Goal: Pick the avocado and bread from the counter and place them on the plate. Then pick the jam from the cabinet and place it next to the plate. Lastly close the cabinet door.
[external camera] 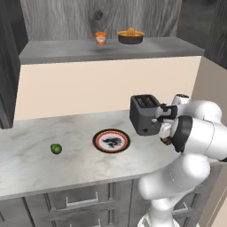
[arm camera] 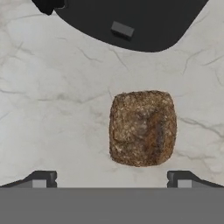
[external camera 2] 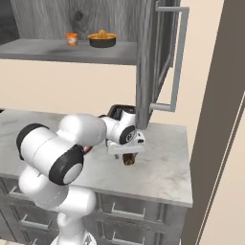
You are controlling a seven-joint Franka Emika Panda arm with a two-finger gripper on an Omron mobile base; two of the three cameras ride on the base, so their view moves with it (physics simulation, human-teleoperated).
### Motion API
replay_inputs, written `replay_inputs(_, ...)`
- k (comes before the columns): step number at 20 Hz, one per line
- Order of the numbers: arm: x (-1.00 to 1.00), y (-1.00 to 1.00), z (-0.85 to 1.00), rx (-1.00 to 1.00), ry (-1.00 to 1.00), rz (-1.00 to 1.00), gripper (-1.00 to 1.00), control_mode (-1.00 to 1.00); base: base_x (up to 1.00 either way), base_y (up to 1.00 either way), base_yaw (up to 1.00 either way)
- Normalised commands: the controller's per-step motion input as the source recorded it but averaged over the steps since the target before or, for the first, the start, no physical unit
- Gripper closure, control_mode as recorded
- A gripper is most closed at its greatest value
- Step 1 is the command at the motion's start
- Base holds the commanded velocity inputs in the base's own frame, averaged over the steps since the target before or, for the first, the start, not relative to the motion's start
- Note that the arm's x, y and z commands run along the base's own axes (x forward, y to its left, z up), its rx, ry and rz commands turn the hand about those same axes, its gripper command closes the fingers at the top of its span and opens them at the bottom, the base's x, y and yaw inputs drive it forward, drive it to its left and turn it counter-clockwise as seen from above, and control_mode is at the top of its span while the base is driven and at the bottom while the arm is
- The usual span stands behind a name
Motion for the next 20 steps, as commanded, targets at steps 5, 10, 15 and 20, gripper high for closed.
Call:
replay_inputs(5,0.23,0.00,-0.14,0.00,0.00,0.02,-1.00,-1.00,0.00,0.00,0.00)
replay_inputs(10,0.13,-0.01,-0.17,0.00,0.00,0.04,-1.00,-1.00,0.00,0.00,0.00)
replay_inputs(15,0.12,0.00,-0.13,0.00,0.00,0.04,-1.00,-1.00,0.00,0.00,0.00)
replay_inputs(20,0.05,0.00,-0.17,0.00,0.00,0.04,-1.00,-1.00,0.00,0.00,0.00)
